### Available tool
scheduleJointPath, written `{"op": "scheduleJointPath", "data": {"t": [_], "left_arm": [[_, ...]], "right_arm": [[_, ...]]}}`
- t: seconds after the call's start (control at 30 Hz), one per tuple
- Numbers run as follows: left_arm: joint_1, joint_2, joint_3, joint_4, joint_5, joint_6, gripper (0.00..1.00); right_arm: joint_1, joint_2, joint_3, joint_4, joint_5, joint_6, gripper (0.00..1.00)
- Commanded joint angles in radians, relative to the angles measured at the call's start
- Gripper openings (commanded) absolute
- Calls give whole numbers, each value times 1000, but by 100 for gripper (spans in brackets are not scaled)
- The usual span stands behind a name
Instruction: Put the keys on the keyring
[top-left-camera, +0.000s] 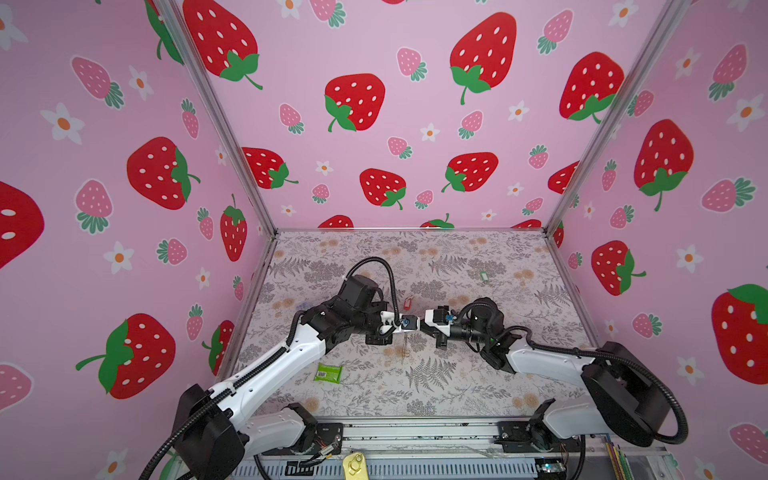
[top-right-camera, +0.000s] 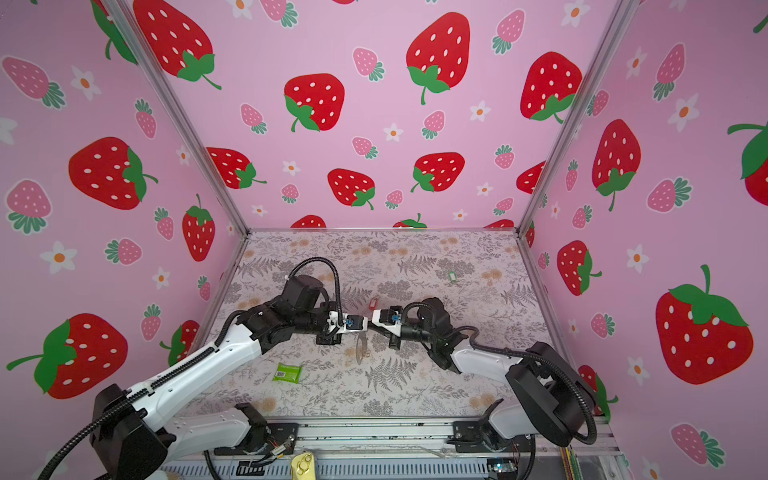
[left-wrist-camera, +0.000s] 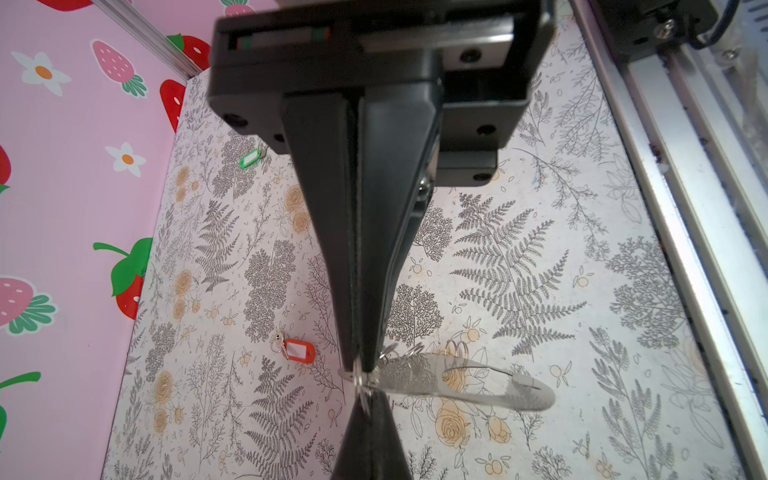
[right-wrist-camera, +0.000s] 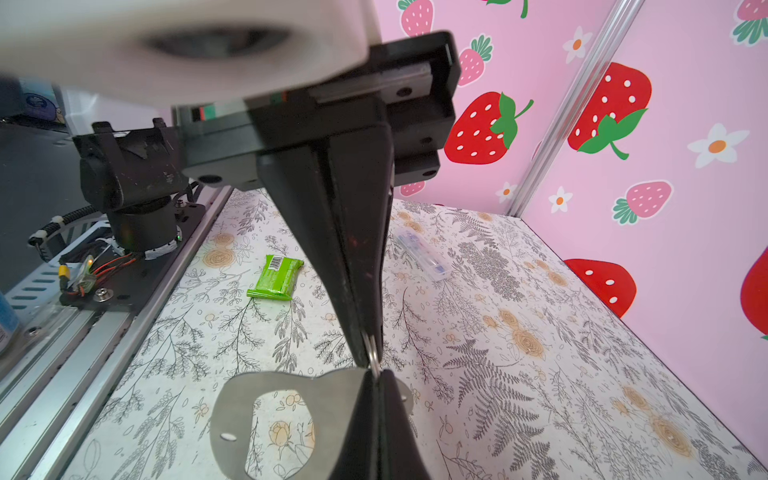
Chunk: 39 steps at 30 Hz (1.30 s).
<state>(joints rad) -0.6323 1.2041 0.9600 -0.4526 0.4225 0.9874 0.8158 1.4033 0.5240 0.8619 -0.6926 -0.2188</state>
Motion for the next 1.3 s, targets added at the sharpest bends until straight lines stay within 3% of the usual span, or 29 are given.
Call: {"op": "scheduleJointPath", "data": {"t": [0.0,0.07,0.13,0.3,0.47,0.83,1.27], "left_arm": [[19,10,38,43,57,-62,13],[72,-8,3,102,125,-125,21],[127,-35,-52,176,201,-184,23],[215,-85,-178,373,373,-301,21],[237,-88,-240,528,479,-389,19],[238,-104,-257,584,524,-436,19],[237,-132,-258,585,514,-435,13]], "right_arm": [[11,-28,-22,95,17,33,0],[10,-33,-42,144,42,49,0],[11,-31,-45,174,54,74,0],[10,-12,-47,266,64,149,0],[6,5,-13,302,23,193,0],[4,58,55,370,-38,282,0],[4,92,68,376,-45,289,0]]}}
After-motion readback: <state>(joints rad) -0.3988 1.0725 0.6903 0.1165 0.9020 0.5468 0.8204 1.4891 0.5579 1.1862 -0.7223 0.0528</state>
